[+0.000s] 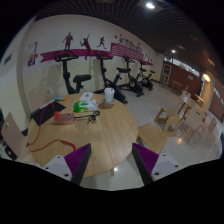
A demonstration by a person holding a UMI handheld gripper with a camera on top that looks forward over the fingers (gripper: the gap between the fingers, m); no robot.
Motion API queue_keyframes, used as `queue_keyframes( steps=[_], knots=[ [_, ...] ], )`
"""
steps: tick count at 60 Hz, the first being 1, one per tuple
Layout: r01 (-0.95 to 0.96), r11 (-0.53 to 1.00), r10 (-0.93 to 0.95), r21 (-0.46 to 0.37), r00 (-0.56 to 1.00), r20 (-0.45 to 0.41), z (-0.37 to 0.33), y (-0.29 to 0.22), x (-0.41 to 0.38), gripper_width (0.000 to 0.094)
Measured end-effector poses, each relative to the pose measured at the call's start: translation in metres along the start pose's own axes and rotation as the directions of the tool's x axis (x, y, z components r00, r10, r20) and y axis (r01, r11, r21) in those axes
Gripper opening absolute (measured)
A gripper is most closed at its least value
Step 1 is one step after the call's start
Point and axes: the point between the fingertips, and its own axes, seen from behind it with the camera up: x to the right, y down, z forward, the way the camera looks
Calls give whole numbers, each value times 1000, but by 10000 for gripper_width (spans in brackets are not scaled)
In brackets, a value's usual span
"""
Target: Unplug charger
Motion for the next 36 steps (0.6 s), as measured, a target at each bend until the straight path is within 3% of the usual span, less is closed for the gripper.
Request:
queue_keyframes(
  steps=[13,23,36],
  knots=[
    [14,1000,-14,1,1000,28,15,-3,-56,862],
    [41,999,-42,23,997,64,38,-14,-145,856],
    [47,995,-62,84,979,196,73,-23,-250,860]
  ],
)
